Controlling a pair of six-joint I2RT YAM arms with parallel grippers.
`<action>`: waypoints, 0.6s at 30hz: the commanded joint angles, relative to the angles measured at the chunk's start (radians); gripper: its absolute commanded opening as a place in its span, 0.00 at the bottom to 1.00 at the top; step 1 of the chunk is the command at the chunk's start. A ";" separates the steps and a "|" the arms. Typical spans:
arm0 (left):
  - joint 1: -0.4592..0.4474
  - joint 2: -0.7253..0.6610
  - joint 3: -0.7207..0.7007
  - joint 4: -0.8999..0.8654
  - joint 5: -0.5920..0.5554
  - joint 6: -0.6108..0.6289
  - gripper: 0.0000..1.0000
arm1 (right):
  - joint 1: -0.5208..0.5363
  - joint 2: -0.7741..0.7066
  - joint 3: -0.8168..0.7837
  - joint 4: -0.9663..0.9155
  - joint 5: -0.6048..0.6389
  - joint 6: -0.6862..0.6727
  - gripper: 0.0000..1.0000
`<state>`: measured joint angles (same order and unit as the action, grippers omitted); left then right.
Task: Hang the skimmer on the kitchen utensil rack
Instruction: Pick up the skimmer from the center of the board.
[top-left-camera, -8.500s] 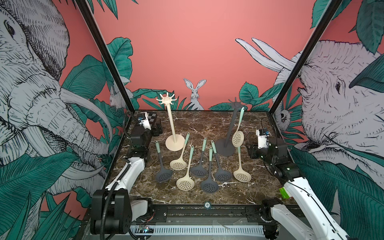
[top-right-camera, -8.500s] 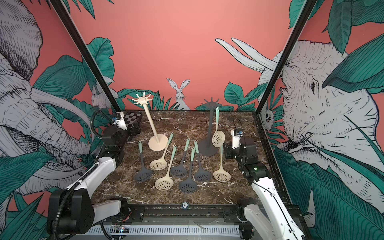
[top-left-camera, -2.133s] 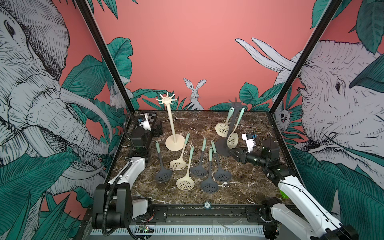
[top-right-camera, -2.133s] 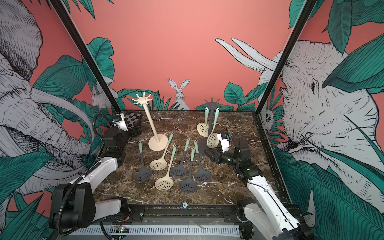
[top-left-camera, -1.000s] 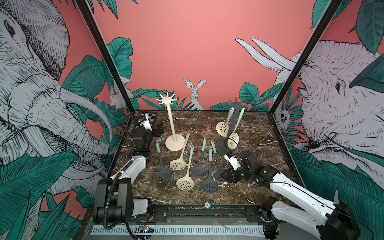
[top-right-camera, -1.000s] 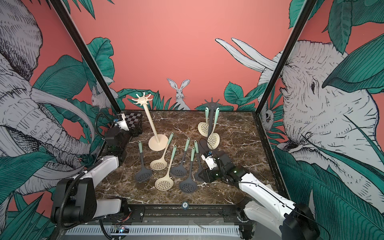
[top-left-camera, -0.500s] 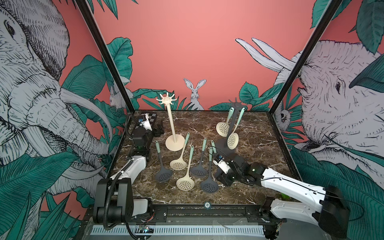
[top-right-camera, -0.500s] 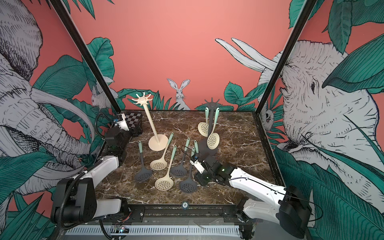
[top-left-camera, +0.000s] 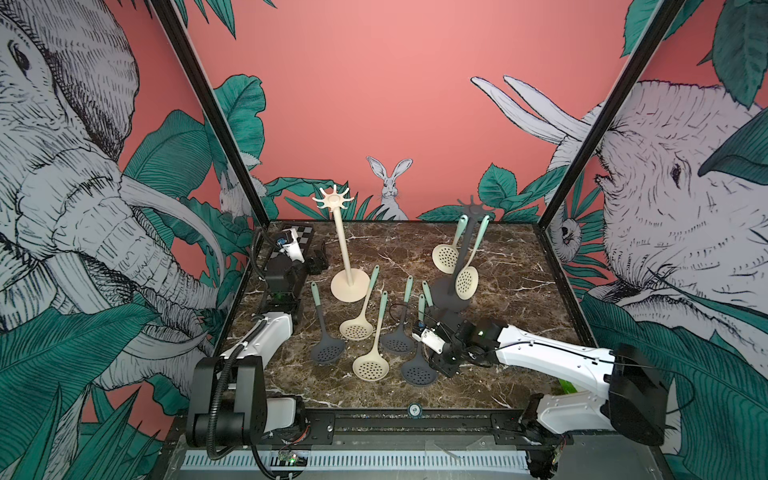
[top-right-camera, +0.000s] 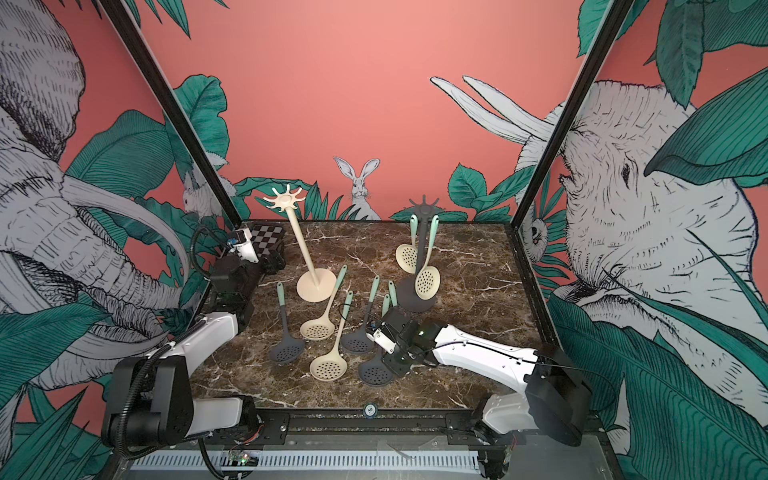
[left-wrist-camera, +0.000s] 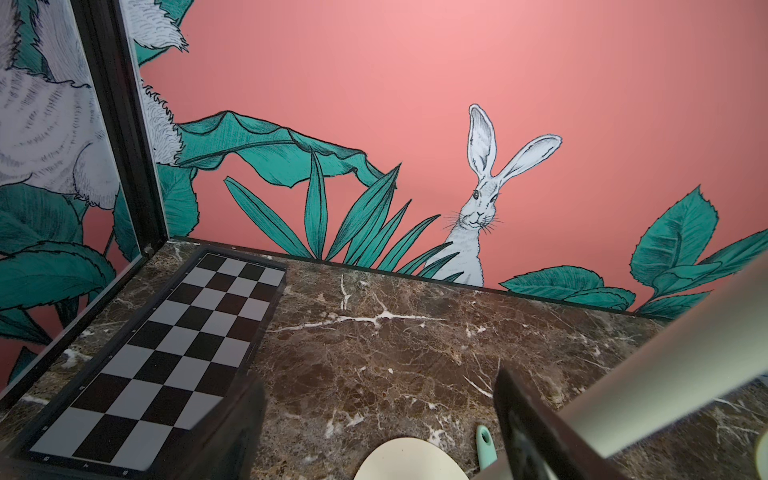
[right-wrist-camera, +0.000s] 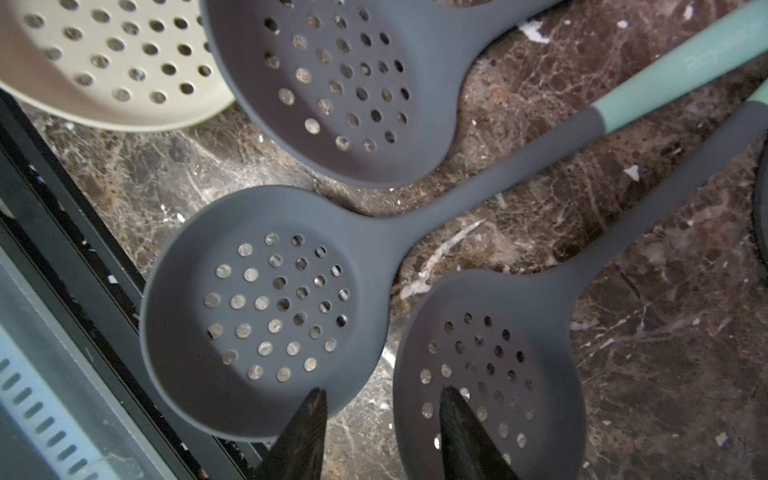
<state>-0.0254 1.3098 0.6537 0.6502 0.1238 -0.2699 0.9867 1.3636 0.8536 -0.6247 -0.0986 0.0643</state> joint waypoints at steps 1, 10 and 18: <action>0.006 -0.024 -0.019 0.034 0.012 -0.011 0.88 | 0.019 0.043 0.038 -0.064 0.058 -0.044 0.39; 0.006 -0.032 -0.020 0.027 0.002 0.004 0.88 | 0.032 0.136 0.103 -0.122 0.099 -0.081 0.25; 0.009 -0.023 -0.017 0.031 0.003 0.003 0.88 | 0.038 0.207 0.151 -0.170 0.078 -0.088 0.12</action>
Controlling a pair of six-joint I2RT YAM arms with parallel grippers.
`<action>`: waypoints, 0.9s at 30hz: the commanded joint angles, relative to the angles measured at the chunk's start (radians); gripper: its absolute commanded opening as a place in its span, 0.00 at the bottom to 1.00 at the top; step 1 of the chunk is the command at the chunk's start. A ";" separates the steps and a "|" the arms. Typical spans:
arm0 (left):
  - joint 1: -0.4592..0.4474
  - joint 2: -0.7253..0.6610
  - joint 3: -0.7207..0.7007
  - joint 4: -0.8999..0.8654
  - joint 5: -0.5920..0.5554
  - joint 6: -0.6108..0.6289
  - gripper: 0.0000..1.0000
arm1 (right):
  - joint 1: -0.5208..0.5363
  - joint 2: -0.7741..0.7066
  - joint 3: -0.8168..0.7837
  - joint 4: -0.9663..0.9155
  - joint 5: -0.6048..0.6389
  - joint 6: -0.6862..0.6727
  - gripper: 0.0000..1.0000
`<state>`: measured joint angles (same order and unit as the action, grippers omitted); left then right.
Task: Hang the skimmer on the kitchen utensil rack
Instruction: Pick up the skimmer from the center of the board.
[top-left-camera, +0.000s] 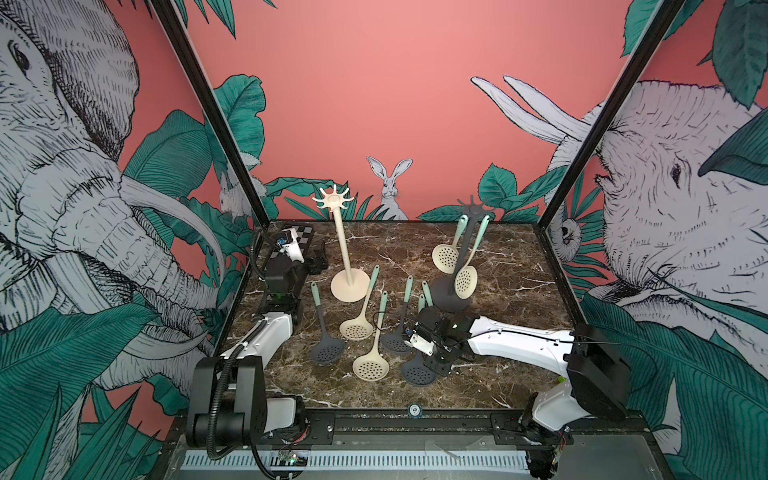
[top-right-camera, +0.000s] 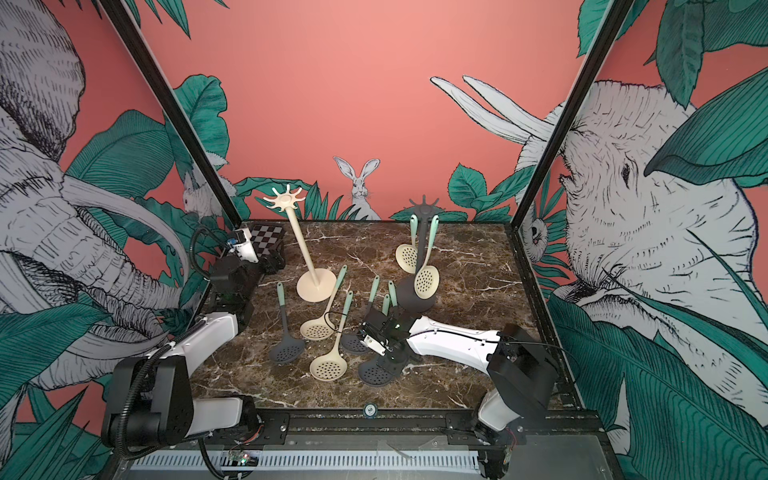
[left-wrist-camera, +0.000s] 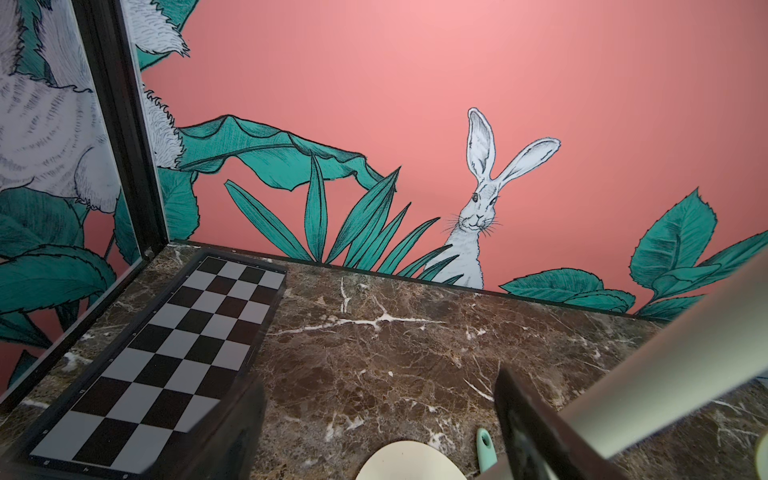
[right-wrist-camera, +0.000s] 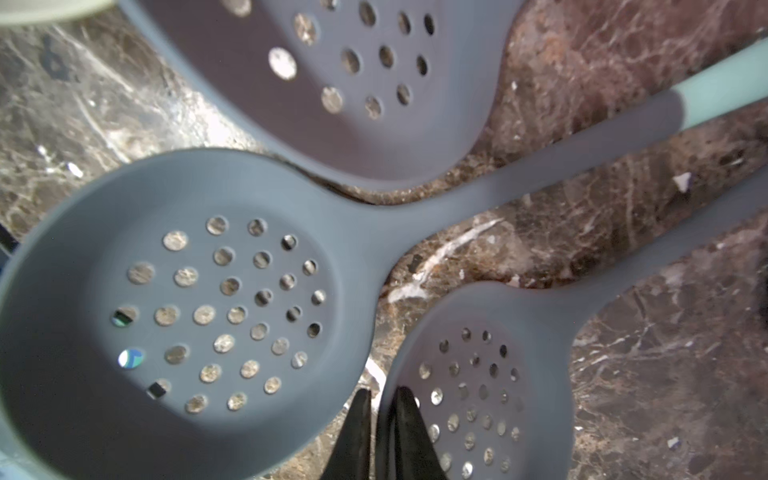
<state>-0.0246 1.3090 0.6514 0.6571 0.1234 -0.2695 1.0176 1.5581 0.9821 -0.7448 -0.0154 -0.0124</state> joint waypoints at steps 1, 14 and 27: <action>0.008 -0.022 -0.014 0.026 0.004 0.003 0.88 | 0.008 0.018 0.027 -0.057 -0.009 -0.011 0.11; 0.011 -0.042 -0.016 0.017 0.006 0.000 0.88 | 0.007 -0.111 0.108 -0.057 0.063 -0.030 0.00; 0.012 -0.152 0.008 -0.062 0.024 -0.024 0.88 | 0.009 -0.294 0.206 0.086 0.083 -0.090 0.00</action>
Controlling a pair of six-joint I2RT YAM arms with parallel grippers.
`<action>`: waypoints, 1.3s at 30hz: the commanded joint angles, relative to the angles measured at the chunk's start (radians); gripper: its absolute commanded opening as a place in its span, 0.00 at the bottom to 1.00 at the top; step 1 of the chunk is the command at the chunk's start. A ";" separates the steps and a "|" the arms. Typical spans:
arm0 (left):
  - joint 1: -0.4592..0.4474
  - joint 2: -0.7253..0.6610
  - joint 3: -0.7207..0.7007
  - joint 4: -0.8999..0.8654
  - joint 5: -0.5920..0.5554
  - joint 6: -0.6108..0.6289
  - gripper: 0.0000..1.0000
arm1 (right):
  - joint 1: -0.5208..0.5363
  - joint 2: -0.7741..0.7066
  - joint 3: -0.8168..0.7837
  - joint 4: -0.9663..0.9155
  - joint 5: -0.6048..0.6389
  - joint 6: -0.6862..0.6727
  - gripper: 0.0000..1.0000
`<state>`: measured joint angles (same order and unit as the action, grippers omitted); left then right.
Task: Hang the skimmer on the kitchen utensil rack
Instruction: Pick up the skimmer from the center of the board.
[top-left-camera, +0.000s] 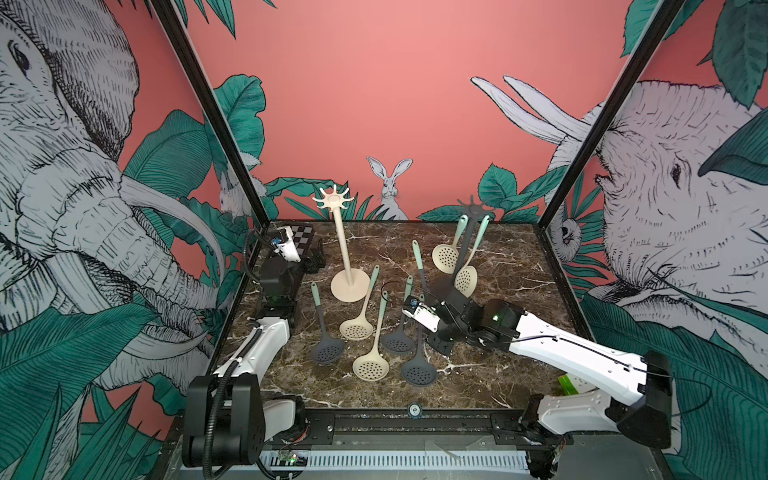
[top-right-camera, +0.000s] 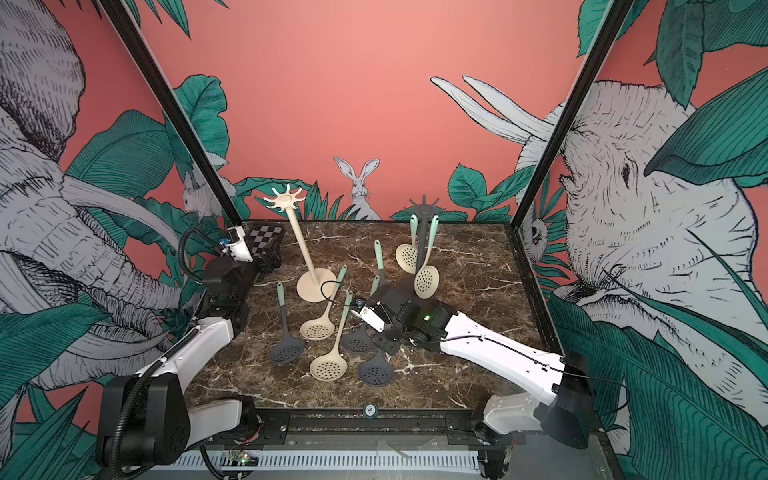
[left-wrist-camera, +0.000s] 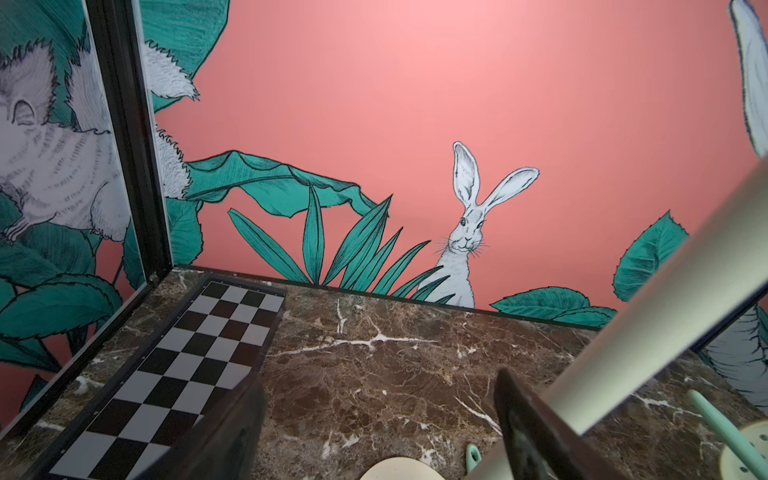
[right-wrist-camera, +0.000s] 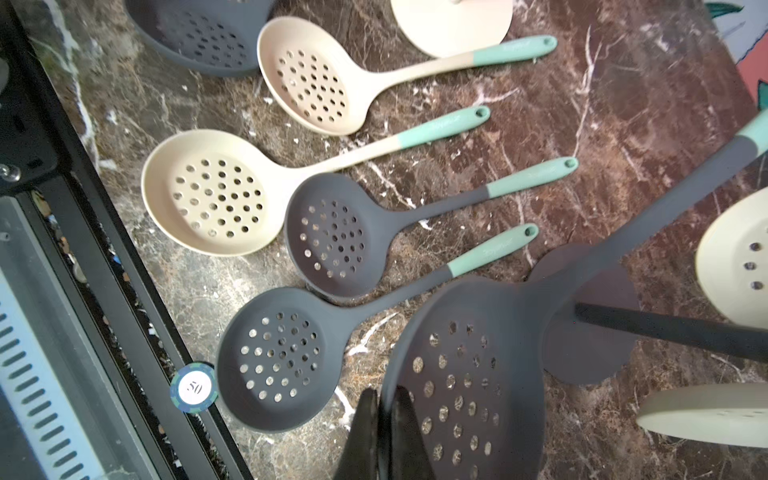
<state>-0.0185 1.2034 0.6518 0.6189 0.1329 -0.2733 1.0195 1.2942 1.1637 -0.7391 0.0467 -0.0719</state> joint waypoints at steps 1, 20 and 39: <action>0.006 -0.062 0.006 -0.025 0.016 -0.024 0.88 | 0.007 -0.040 0.027 0.106 0.020 -0.038 0.00; 0.003 -0.436 0.118 0.057 0.411 -0.250 0.57 | 0.025 -0.143 0.027 0.610 0.022 -0.289 0.00; -0.281 0.056 0.540 -0.112 0.515 -0.350 0.48 | 0.087 -0.072 0.083 0.602 -0.026 -0.339 0.00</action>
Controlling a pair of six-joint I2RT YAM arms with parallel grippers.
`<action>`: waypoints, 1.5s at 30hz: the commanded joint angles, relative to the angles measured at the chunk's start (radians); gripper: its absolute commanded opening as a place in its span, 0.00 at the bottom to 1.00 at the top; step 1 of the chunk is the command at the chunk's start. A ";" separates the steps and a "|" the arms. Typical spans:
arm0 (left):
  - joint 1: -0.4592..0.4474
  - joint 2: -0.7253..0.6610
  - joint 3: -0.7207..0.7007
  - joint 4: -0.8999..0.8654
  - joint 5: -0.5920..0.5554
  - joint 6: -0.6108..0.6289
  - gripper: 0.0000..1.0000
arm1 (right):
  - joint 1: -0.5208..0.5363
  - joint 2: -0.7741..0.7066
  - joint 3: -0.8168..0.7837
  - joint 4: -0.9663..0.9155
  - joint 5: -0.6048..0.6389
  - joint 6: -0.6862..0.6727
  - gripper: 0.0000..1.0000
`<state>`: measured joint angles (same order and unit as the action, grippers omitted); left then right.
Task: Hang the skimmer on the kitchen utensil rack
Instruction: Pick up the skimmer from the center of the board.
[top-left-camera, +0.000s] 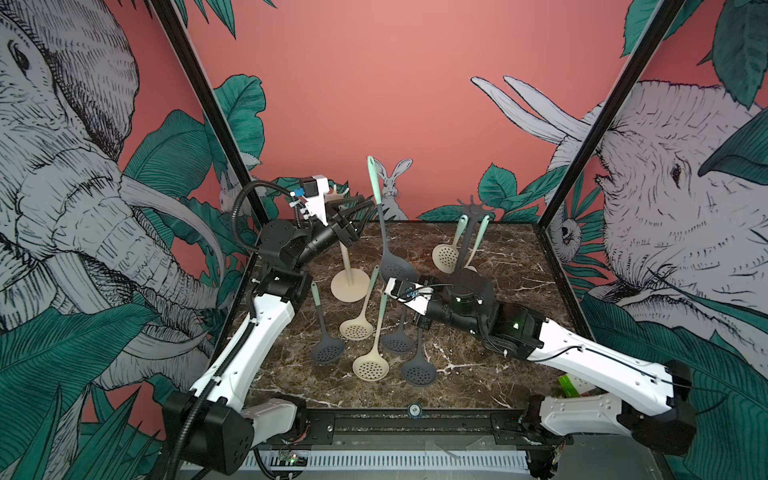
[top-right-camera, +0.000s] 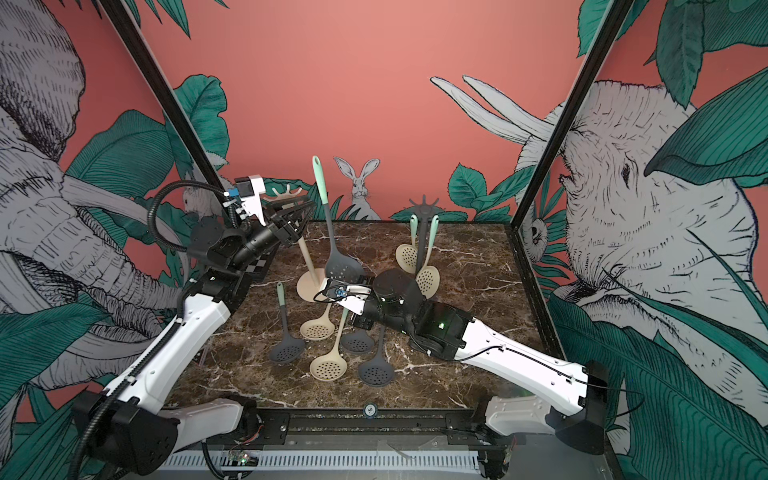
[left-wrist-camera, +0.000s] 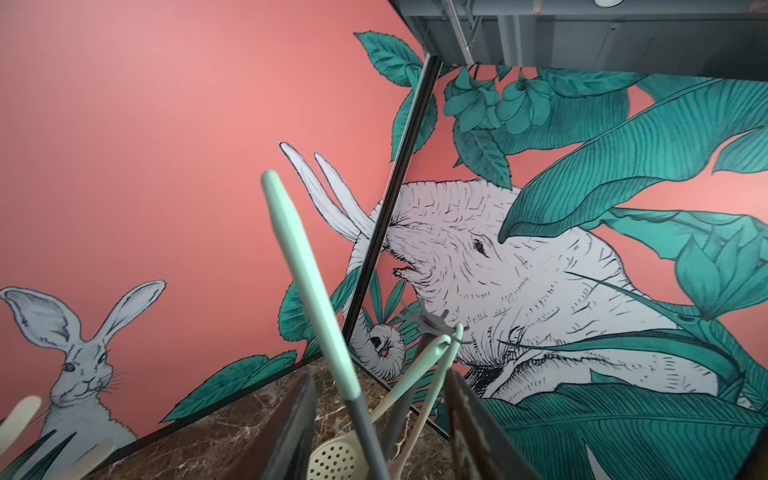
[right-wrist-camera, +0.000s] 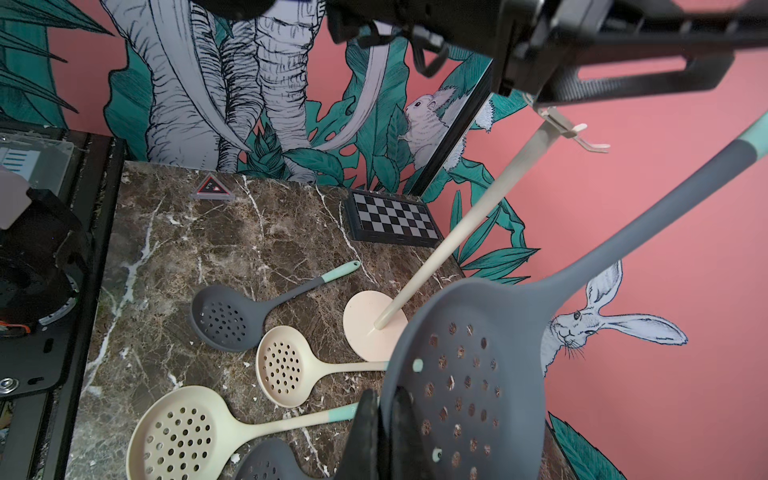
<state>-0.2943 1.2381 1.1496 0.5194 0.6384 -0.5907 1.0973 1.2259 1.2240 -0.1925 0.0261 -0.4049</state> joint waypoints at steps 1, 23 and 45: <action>-0.007 0.034 0.048 -0.024 0.001 -0.029 0.46 | 0.010 -0.004 0.023 0.055 -0.006 -0.006 0.00; -0.034 0.166 0.102 0.000 0.000 -0.081 0.00 | 0.011 0.057 0.035 0.018 0.090 -0.016 0.00; -0.040 0.237 0.062 0.412 0.196 -0.301 0.00 | -0.261 0.061 0.014 0.349 -0.387 0.569 0.51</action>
<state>-0.3313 1.4796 1.2217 0.7528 0.7670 -0.8009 0.8589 1.2461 1.2102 0.0345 -0.3164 0.0364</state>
